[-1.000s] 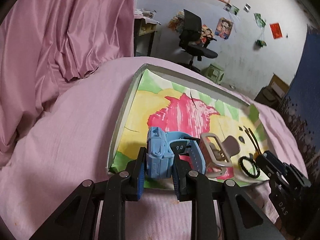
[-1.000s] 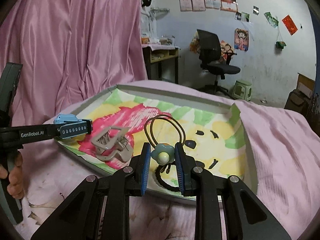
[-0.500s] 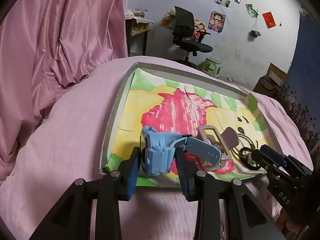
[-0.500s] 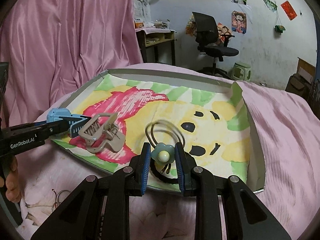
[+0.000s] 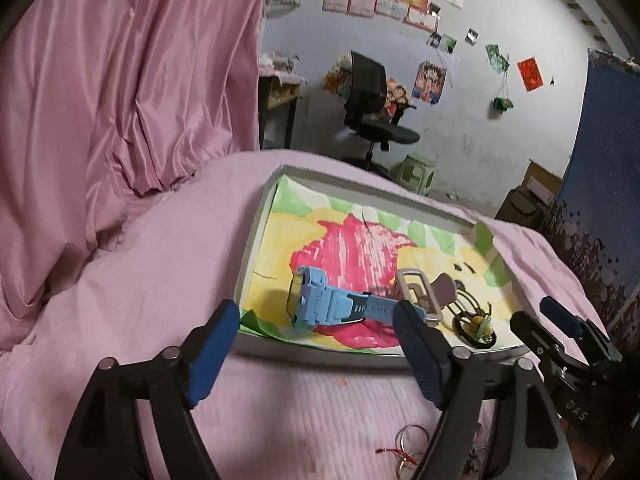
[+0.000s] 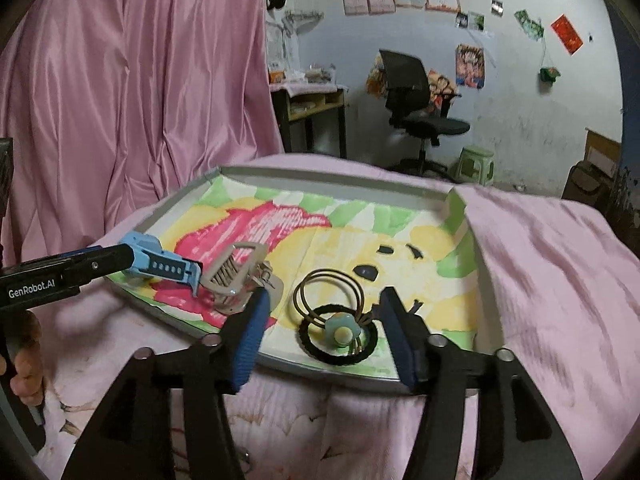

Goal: Organize jewelry
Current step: 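Place the blue watch in the tray with the left tool while the right tool drops the keyring there, then move both tools back toward the remaining keyrings and red cord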

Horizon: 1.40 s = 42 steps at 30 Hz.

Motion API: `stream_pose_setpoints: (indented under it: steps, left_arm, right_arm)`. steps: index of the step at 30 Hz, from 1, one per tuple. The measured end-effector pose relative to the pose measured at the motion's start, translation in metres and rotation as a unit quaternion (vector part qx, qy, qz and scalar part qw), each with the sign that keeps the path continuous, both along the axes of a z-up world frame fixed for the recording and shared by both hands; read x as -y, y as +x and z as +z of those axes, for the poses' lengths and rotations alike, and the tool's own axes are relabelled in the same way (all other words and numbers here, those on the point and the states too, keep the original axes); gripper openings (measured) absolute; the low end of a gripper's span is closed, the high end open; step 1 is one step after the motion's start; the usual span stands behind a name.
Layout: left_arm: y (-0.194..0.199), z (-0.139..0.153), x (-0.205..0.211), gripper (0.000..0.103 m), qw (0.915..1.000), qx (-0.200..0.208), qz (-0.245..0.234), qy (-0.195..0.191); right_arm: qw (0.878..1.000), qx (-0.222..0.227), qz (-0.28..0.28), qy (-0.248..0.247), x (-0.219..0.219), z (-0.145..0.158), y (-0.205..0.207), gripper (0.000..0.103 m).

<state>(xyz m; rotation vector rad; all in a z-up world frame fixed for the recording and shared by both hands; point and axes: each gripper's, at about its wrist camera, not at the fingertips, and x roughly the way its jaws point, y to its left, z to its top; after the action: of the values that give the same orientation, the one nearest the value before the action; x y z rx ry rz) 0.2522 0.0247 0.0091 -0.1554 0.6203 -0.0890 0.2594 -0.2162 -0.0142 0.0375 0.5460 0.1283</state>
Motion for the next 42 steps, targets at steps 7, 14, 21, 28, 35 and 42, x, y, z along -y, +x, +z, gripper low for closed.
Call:
stream_pose_setpoints:
  steps: [7, 14, 21, 28, 35, 42]
  left_arm:
    - [-0.041, 0.014, -0.004, 0.095, 0.9976, 0.069, 0.003, 0.004]
    - [-0.083, 0.025, -0.007, 0.1, 0.9931, 0.116, -0.008, 0.014]
    - [-0.117, 0.025, 0.001, 0.1, 0.9913, 0.119, -0.026, 0.049]
    - [-0.137, 0.02, 0.004, 0.1, 0.9923, 0.098, -0.03, 0.07]
    - [-0.138, 0.012, 0.005, 0.1, 0.9948, 0.057, -0.046, 0.071]
    - [-0.129, -0.001, 0.007, 0.1, 0.9956, 0.014, -0.064, 0.067]
  right_arm:
    - [0.998, 0.061, -0.002, 0.003, 0.003, 0.019, -0.033, 0.082]
    - [0.993, 0.119, 0.004, 0.013, 0.006, 0.034, -0.072, 0.101]
    - [0.992, 0.122, 0.015, 0.013, 0.008, 0.036, -0.107, 0.102]
    - [0.994, 0.105, 0.017, 0.018, 0.017, 0.031, -0.131, 0.102]
    - [0.996, 0.083, 0.016, 0.02, 0.026, 0.023, -0.142, 0.102]
    - [1.0, 0.024, 0.006, -0.008, 0.027, 0.011, -0.132, 0.101]
